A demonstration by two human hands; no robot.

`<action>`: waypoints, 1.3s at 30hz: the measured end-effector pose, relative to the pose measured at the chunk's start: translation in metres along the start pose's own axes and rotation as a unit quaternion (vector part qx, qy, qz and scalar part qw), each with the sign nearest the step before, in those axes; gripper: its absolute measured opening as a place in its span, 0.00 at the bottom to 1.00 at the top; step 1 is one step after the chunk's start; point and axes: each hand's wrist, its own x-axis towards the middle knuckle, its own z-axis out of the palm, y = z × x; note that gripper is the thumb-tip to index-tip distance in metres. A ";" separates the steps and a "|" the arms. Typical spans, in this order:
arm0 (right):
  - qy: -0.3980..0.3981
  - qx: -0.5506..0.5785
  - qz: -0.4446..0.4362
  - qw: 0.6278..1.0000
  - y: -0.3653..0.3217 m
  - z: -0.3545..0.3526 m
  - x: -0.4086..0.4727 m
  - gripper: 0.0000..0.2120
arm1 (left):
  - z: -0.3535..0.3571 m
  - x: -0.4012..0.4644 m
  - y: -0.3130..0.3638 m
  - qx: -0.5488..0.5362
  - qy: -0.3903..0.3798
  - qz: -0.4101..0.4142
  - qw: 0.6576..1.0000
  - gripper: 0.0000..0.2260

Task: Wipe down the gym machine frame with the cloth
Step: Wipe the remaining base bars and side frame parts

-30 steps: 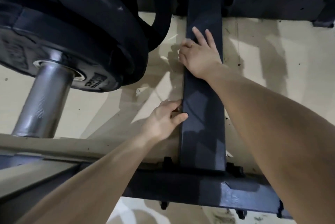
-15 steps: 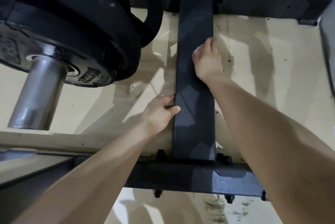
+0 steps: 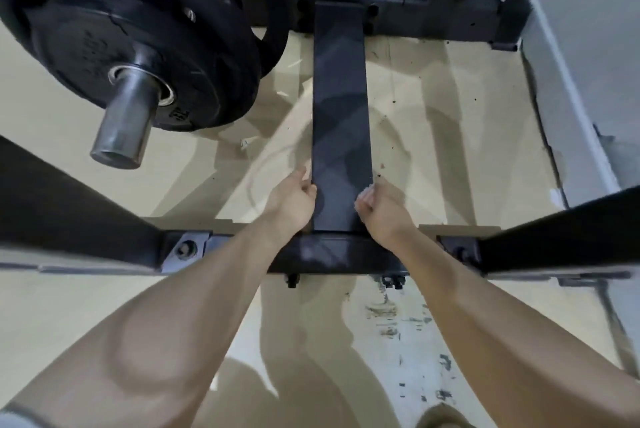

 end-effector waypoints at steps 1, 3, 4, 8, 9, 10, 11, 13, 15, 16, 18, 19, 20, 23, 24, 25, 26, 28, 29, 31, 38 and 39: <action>-0.031 -0.026 0.003 0.999 -0.001 -0.003 -0.008 0.14 | -0.006 -0.006 -0.001 -0.007 -0.012 0.002 1.000 0.22; -0.065 -0.049 0.005 0.997 -0.001 -0.016 -0.023 0.09 | -0.018 -0.028 0.007 -0.011 -0.038 0.014 0.999 0.22; -0.084 -0.041 -0.007 0.996 -0.004 -0.028 -0.031 0.09 | -0.025 -0.037 0.016 -0.017 -0.045 0.028 0.998 0.21; -0.059 0.087 -0.099 0.990 -0.024 -0.077 -0.076 0.11 | -0.043 -0.064 0.055 -0.017 -0.072 0.102 0.992 0.19; -0.033 0.095 -0.120 0.988 -0.029 -0.089 -0.090 0.10 | -0.045 -0.070 0.069 -0.010 -0.083 0.125 0.989 0.18; -0.014 0.110 -0.139 0.984 -0.032 -0.099 -0.106 0.08 | -0.045 -0.076 0.084 -0.002 -0.098 0.150 0.984 0.17; -0.012 0.144 -0.144 0.979 -0.033 -0.109 -0.124 0.07 | -0.043 -0.082 0.099 0.000 -0.113 0.176 0.978 0.16; -0.041 0.233 -0.128 0.963 -0.027 -0.127 -0.165 0.07 | -0.032 -0.099 0.132 -0.022 -0.134 0.213 0.968 0.14; -0.061 0.272 -0.102 0.955 -0.010 -0.148 -0.198 0.08 | -0.017 -0.118 0.165 -0.056 -0.162 0.234 0.957 0.10; -0.062 0.272 -0.081 0.957 0.000 -0.159 -0.214 0.07 | -0.010 -0.130 0.179 -0.062 -0.181 0.243 0.951 0.08; -0.038 0.254 -0.034 0.966 0.020 -0.183 -0.236 0.05 | 0.001 -0.151 0.203 -0.070 -0.210 0.280 0.934 0.07; -0.020 0.266 -0.009 0.964 0.030 -0.193 -0.244 0.07 | 0.006 -0.161 0.213 -0.082 -0.217 0.299 0.925 0.08; 0.003 0.289 0.012 0.957 0.039 -0.204 -0.250 0.10 | 0.009 -0.170 0.222 -0.102 -0.219 0.313 0.919 0.10; 0.104 0.366 0.022 0.924 0.055 -0.234 -0.250 0.14 | 0.012 -0.193 0.245 -0.162 -0.214 0.353 0.896 0.16; 0.132 0.380 0.007 0.915 0.053 -0.241 -0.244 0.14 | 0.011 -0.198 0.250 -0.165 -0.212 0.376 0.887 0.20; 0.154 0.389 -0.006 0.908 0.048 -0.246 -0.235 0.15 | 0.010 -0.203 0.253 -0.161 -0.212 0.397 0.879 0.24; 0.165 0.403 -0.017 0.900 0.039 -0.249 -0.225 0.15 | 0.009 -0.207 0.255 -0.153 -0.208 0.409 0.875 0.27; 0.165 0.429 -0.017 0.888 0.021 -0.249 -0.205 0.14 | 0.006 -0.213 0.255 -0.129 -0.190 0.421 0.877 0.31; 0.163 0.435 -0.004 0.886 0.013 -0.247 -0.198 0.15 | 0.005 -0.213 0.253 -0.117 -0.181 0.427 0.878 0.29; 0.152 0.472 0.000 0.868 0.007 -0.250 -0.194 0.19 | 0.004 -0.217 0.251 -0.103 -0.170 0.432 0.880 0.22; 0.099 0.501 -0.105 0.853 -0.026 -0.311 -0.233 0.20 | -0.017 -0.246 0.278 -0.030 -0.180 0.375 0.909 0.14; 0.097 0.484 -0.086 0.866 -0.034 -0.319 -0.244 0.20 | -0.021 -0.255 0.284 -0.022 -0.191 0.348 0.918 0.12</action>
